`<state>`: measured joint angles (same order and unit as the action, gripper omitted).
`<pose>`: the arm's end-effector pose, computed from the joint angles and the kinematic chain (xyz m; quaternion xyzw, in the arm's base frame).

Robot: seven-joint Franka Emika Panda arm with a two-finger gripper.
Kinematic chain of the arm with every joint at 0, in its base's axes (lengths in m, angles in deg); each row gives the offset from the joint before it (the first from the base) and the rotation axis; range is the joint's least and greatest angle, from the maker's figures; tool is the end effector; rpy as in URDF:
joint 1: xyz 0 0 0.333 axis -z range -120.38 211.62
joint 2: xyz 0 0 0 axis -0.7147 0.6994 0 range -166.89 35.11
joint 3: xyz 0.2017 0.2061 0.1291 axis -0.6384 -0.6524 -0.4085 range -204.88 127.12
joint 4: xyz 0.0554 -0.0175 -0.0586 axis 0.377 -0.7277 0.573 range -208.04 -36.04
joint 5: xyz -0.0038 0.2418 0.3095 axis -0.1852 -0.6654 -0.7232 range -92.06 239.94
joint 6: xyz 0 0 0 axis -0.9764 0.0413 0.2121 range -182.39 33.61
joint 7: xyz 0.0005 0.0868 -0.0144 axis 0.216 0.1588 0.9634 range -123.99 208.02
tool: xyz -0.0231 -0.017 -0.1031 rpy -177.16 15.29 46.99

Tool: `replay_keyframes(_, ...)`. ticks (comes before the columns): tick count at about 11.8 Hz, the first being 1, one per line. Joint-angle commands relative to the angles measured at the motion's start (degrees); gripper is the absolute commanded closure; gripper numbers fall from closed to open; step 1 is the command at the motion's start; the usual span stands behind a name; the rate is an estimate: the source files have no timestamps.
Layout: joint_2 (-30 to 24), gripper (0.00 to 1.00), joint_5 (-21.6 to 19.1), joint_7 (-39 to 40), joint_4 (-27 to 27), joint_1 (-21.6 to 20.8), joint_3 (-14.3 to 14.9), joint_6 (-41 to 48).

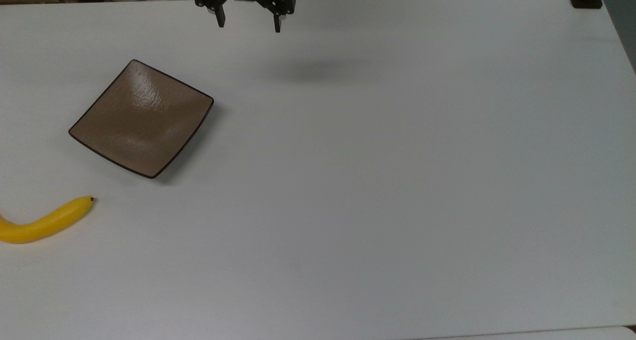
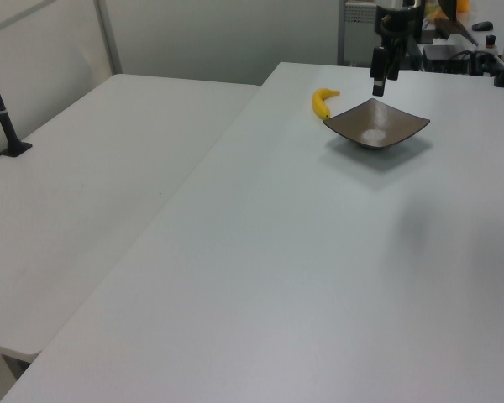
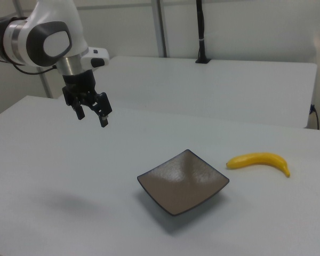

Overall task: Bananas placed on a ceramic plate
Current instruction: 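Move the gripper over the brown plate toward the yellow banana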

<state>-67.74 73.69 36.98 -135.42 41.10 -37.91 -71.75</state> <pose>0.5571 0.0348 0.5530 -0.9996 0.0135 -0.0244 0.0042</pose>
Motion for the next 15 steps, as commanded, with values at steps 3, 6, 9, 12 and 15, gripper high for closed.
replay_keyframes(3,0.1,0.0,2.8,-0.2,-0.6,-0.7,0.5,0.0)
replay_keyframes(6,0.0,0.0,1.9,-0.4,-0.8,-0.3,0.4,0.1)
replay_keyframes(9,0.0,0.0,1.9,-0.4,-0.9,-0.3,0.4,-0.1)
replay_keyframes(12,0.3,0.0,2.0,-0.7,-0.7,0.0,0.5,-2.9)
replay_keyframes(15,2.1,0.0,2.8,-6.7,-0.3,1.0,0.5,-8.3)
